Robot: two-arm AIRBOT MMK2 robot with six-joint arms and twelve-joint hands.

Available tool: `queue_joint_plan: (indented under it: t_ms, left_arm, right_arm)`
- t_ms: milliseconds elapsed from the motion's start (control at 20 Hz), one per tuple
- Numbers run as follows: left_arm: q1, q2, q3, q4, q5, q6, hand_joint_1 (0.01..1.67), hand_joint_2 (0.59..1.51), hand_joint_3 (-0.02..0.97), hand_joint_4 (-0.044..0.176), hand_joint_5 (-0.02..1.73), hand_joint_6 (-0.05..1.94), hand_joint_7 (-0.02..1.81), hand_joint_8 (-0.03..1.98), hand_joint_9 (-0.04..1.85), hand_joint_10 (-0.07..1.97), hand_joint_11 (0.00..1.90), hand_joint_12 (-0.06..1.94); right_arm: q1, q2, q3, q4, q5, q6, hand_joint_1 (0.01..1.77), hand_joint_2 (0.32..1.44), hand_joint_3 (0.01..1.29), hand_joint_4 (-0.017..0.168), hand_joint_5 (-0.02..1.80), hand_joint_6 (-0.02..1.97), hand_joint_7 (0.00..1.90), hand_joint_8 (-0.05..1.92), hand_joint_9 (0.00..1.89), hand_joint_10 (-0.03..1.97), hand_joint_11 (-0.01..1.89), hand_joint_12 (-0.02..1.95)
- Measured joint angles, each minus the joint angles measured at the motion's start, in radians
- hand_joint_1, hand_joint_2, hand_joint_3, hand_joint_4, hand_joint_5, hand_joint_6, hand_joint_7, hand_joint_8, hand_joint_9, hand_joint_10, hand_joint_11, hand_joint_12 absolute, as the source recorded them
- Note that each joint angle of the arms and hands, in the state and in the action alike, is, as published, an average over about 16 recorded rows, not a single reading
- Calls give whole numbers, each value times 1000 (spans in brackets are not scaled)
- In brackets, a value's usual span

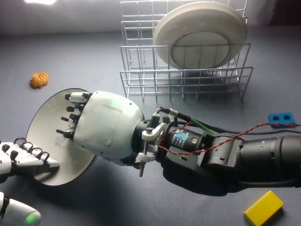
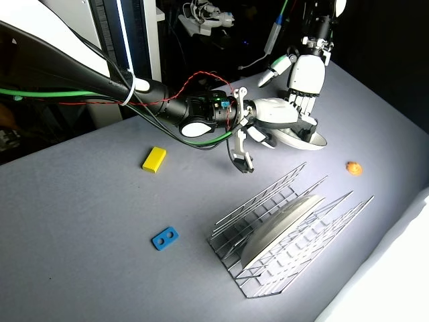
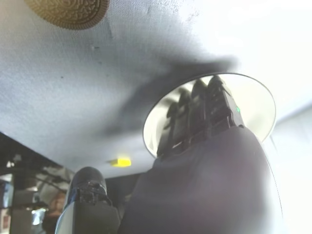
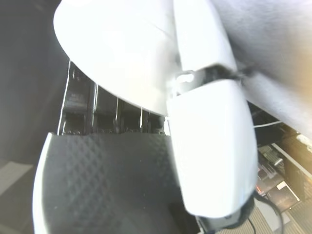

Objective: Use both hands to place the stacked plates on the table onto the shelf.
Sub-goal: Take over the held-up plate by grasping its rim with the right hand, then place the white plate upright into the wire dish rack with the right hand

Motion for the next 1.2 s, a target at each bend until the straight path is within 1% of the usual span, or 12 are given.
queue_joint_plan:
  t_ms: [100, 250, 450, 650, 800, 1000, 1200]
  left_arm:
    - [0, -1, 4, -1, -3, 0, 13, 1044, 12, -5, 76, -14, 69, 2, 40, 11, 12, -20]
    - [-2, -1, 11, -2, -10, 1, 13, 1045, 12, -4, 77, -8, 72, 5, 40, 10, 12, -20]
    - [-9, -2, 26, 2, -25, 6, 13, 1046, 12, -1, 78, 2, 66, 7, 33, 10, 12, -20]
    - [-24, -4, 46, 7, -35, 13, 13, 1045, 11, 1, 84, 12, 67, 10, 33, 11, 13, -17]
    - [-42, -6, 64, 11, -37, 20, 13, 1044, 11, 2, 87, 15, 64, 10, 31, 10, 15, -11]
    - [-70, -8, 93, 14, -37, 28, 13, 1040, 11, 2, 90, 17, 55, 8, 26, 10, 17, -4]
    - [-106, -11, 121, 16, -30, 33, 13, 1036, 11, 1, 92, 15, 58, 8, 29, 9, 19, 4]
  right_arm:
    - [-4, -1, 0, -2, 7, 0, 1249, 989, 11, 5, 802, 214, 851, 181, 898, 48, 490, 1261]
    - [-10, -2, 0, -5, 19, -1, 1214, 988, 11, 5, 870, 317, 939, 292, 1021, 78, 633, 1277]
    - [-15, -4, 0, -8, 32, 0, 1180, 978, 11, 2, 903, 462, 995, 455, 1108, 222, 747, 1373]
    - [-18, -5, 0, -7, 39, 2, 1179, 965, 11, 1, 902, 563, 1010, 634, 1125, 394, 787, 1445]
    - [-19, -5, 0, -5, 42, 4, 1179, 960, 11, -2, 901, 595, 1024, 722, 1112, 546, 786, 1458]
    - [-20, -4, -2, -1, 48, 12, 1179, 959, 11, -2, 898, 613, 1050, 766, 1093, 733, 776, 1464]
    - [-20, 7, -12, 2, 55, 21, 1180, 959, 11, 2, 898, 648, 1067, 804, 1084, 807, 772, 1439]
